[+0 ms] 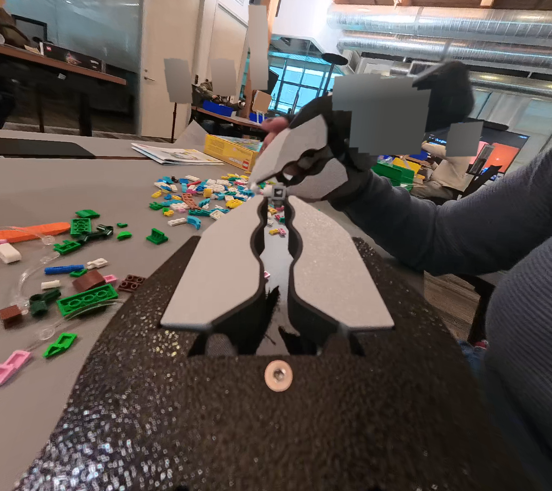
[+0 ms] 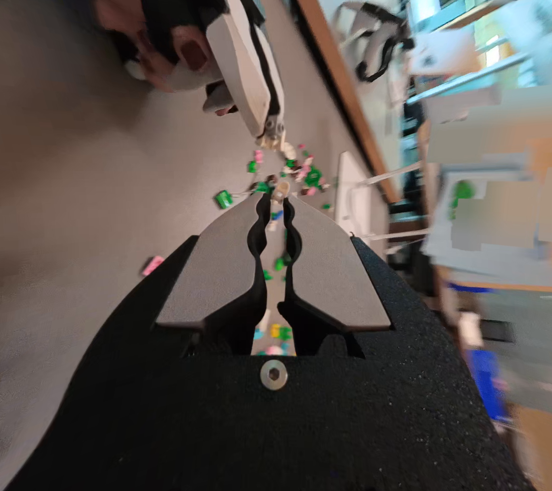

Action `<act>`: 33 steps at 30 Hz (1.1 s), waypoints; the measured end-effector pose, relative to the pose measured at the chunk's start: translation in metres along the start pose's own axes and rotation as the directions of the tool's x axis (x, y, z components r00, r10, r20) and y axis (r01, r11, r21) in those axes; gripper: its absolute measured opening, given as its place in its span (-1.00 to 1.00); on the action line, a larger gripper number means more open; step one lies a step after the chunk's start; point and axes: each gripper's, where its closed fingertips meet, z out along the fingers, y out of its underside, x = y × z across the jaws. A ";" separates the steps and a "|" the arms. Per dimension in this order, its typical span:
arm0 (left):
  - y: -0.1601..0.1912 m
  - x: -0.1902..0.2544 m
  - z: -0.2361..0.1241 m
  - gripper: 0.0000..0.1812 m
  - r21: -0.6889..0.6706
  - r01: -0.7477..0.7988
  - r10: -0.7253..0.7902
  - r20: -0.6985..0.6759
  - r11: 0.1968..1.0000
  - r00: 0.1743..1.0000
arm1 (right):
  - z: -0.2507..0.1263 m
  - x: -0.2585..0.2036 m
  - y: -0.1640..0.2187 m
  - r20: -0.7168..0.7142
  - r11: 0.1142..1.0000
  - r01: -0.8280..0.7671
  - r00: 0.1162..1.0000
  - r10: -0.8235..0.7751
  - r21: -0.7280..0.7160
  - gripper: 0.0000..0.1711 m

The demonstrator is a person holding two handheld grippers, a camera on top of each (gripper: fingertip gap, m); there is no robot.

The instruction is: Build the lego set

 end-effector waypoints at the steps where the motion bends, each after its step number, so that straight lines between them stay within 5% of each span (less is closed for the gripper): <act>1: 0.000 0.000 0.000 -0.89 -0.002 0.004 -0.004 -0.004 1.000 1.000 | -0.002 0.005 -0.005 -0.063 0.996 0.091 0.994 -0.092 -0.015 -0.91; 8: 0.003 0.005 0.001 -0.89 -0.021 0.051 -0.052 -0.064 0.998 0.997 | -0.006 0.016 -0.022 -0.248 0.815 0.530 0.778 -0.577 -0.233 -0.92; 15: 0.002 0.015 0.001 -0.89 -0.017 0.100 -0.101 -0.151 0.995 0.983 | -0.004 0.016 -0.023 -0.233 0.605 0.700 0.561 -0.795 -0.379 -0.91; 20: 0.000 0.017 0.001 -0.89 -0.003 0.114 -0.113 -0.170 0.994 0.979 | -0.004 0.011 -0.032 -0.261 0.544 0.751 0.478 -0.839 -0.374 -0.91; 27: -0.009 0.004 -0.005 -0.89 0.071 0.167 -0.157 -0.125 0.983 0.980 | -0.005 0.004 -0.034 -0.260 0.495 0.785 0.424 -0.868 -0.372 -0.91; 33: -0.014 -0.008 -0.009 -0.89 0.119 0.189 -0.183 -0.064 0.975 0.981 | -0.004 -0.013 0.004 -0.088 0.562 0.738 0.575 -0.813 -0.373 -0.92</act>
